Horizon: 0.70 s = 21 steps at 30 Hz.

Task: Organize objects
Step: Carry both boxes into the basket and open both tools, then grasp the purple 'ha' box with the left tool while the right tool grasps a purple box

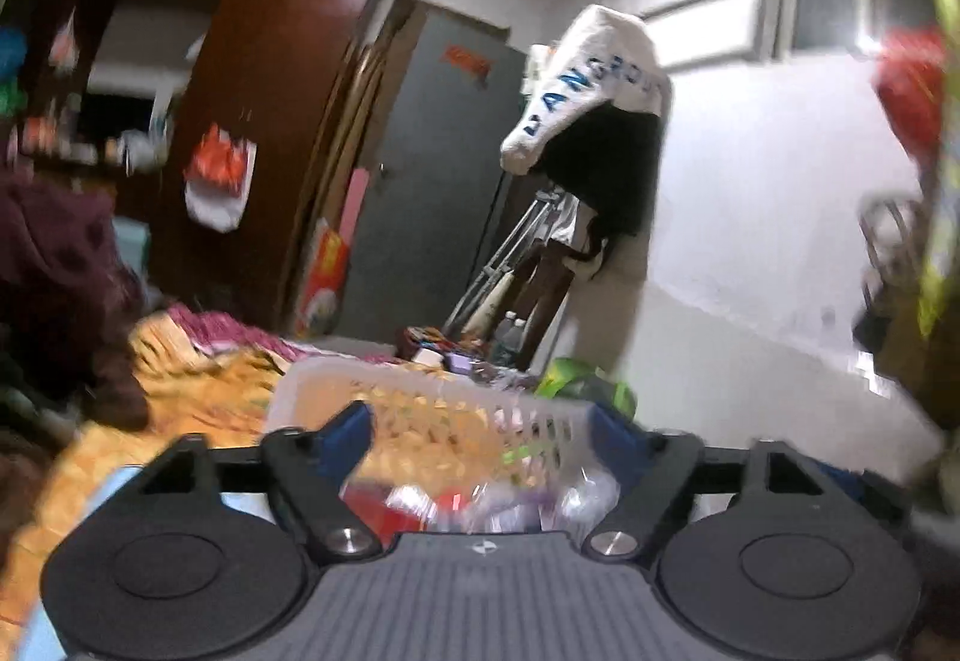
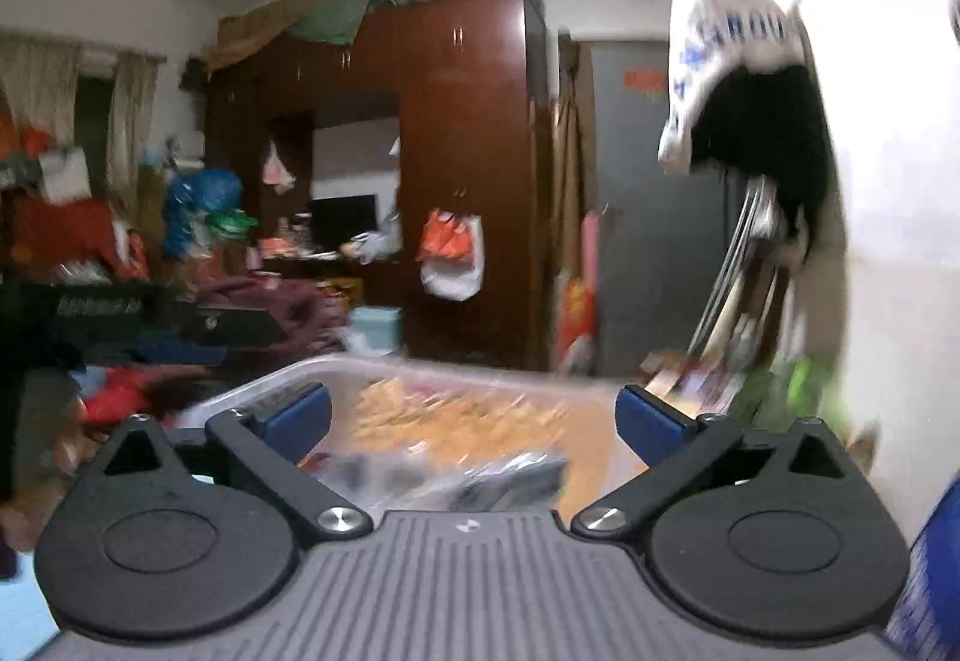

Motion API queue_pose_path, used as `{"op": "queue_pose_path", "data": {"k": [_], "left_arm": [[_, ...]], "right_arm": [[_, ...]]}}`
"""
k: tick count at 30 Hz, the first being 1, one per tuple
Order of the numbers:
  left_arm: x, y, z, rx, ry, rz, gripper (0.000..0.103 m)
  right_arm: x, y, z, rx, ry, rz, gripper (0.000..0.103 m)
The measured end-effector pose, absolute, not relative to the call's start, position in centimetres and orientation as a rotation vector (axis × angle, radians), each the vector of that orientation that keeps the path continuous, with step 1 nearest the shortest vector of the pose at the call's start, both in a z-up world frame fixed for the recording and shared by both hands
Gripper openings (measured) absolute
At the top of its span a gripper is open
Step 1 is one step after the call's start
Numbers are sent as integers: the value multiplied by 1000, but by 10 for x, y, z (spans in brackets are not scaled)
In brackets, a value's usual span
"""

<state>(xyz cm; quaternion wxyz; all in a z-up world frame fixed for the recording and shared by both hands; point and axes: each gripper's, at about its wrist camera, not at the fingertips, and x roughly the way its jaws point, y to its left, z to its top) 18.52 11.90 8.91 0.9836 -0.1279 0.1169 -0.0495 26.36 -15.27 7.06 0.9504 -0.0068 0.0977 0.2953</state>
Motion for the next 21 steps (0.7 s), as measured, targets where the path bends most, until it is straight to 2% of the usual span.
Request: {"op": "queue_pose_path", "data": {"k": [4, 7, 9, 18, 20, 21], "left_arm": [[143, 87, 51, -67, 346, -96, 92], [139, 77, 23, -47, 426, -95, 92], [143, 79, 13, -71, 464, -97, 90], [153, 69, -18, -64, 568, -84, 88], [159, 66, -24, -65, 583, -79, 82], [160, 66, -25, -66, 590, -85, 64]], "right_arm": [[233, -155, 25, -104, 318, 644, 103], [235, -150, -6, -149, 419, 638, 102], [236, -151, -13, -135, 451, 651, 97], [232, -167, -21, -73, 465, 653, 97], [224, -162, -27, -100, 466, 662, 97], [223, -160, -28, -112, 469, 670, 96]]}}
